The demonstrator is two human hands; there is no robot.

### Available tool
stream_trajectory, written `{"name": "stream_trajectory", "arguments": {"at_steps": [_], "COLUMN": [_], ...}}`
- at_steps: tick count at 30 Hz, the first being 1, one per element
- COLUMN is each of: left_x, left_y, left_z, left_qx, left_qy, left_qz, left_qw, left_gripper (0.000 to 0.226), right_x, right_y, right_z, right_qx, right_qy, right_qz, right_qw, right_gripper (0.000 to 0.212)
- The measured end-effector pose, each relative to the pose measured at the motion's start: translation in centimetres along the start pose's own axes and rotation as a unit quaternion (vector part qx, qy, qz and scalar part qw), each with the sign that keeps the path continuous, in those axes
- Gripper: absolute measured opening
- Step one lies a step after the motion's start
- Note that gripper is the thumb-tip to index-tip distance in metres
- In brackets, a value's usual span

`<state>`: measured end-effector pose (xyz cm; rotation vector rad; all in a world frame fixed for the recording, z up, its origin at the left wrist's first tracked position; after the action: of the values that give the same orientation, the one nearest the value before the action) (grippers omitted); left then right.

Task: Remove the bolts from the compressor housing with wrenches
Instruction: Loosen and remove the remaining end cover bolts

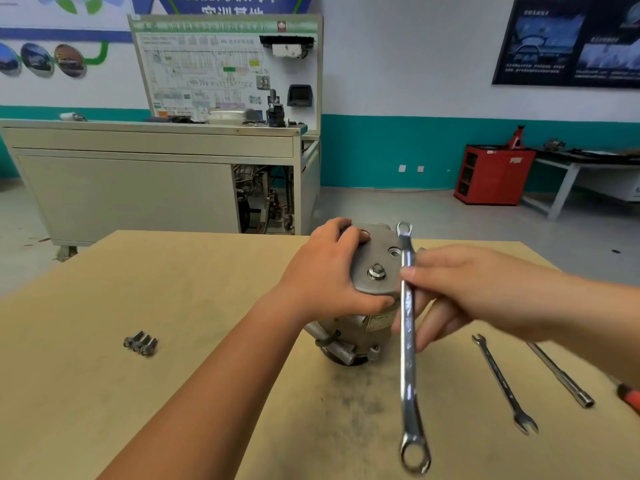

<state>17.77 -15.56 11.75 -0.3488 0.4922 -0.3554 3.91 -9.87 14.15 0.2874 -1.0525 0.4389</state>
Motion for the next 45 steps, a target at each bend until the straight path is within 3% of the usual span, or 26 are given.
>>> {"name": "stream_trajectory", "arguments": {"at_steps": [5, 14, 17, 21, 25, 28, 30, 34, 38, 42, 45], "left_x": [-0.3, -0.3, -0.4, -0.1, 0.1, 0.2, 0.1, 0.1, 0.4, 0.1, -0.1], "left_y": [0.2, 0.3, 0.2, 0.1, 0.0, 0.0, 0.0, 0.1, 0.3, 0.3, 0.3], "left_z": [0.2, 0.4, 0.3, 0.1, 0.0, 0.1, 0.1, 0.1, 0.1, 0.2, 0.3], "left_qx": [0.000, -0.006, -0.008, -0.008, -0.005, -0.002, -0.002, 0.001, -0.001, -0.013, -0.008], "left_qy": [0.006, 0.003, -0.002, 0.002, -0.007, -0.003, -0.005, -0.008, -0.003, 0.001, 0.008], "left_qz": [0.002, -0.001, -0.007, -0.005, -0.003, -0.004, -0.005, -0.003, 0.001, 0.001, 0.002], "left_qw": [1.000, 1.000, 1.000, 1.000, 1.000, 1.000, 1.000, 1.000, 1.000, 1.000, 1.000], "left_gripper": [0.098, 0.098, 0.100, 0.097, 0.089, 0.088, 0.087, 0.086, 0.086, 0.087, 0.088], "right_x": [0.0, 0.0, -0.4, -0.4, 0.5, 1.3, 1.4, 0.8, 0.5, -0.4, 0.0], "right_y": [0.4, 0.5, 0.5, 0.3, -0.6, -2.3, -3.1, -2.8, -1.3, 0.1, 0.4], "right_z": [-2.4, -3.1, -2.8, -0.3, 3.7, 6.5, 7.2, 7.9, 6.5, 1.7, -0.9], "right_qx": [0.006, -0.005, 0.022, 0.090, 0.125, 0.067, 0.036, -0.021, -0.061, -0.021, 0.011], "right_qy": [-0.193, -0.240, -0.170, 0.065, 0.273, 0.443, 0.465, 0.381, 0.103, -0.137, -0.201], "right_qz": [-0.040, -0.045, -0.052, -0.070, -0.101, -0.025, 0.029, 0.074, 0.059, -0.013, -0.020], "right_qw": [0.980, 0.970, 0.984, 0.991, 0.949, 0.894, 0.884, 0.922, 0.991, 0.990, 0.979], "right_gripper": [0.024, 0.019, 0.021, 0.029, 0.035, 0.025, 0.016, 0.011, 0.014, 0.017, 0.020]}}
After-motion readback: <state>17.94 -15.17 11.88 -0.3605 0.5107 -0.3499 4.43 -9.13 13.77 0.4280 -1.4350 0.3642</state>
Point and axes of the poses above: each hand's wrist, its own y-axis away from the middle knuckle, its own z-axis out of the back of the hand, x = y × z, the point moved 5 cm from there along -y, towards the middle knuckle, and after that the axes turned 9 degrees about z, right-handed, at the moved point
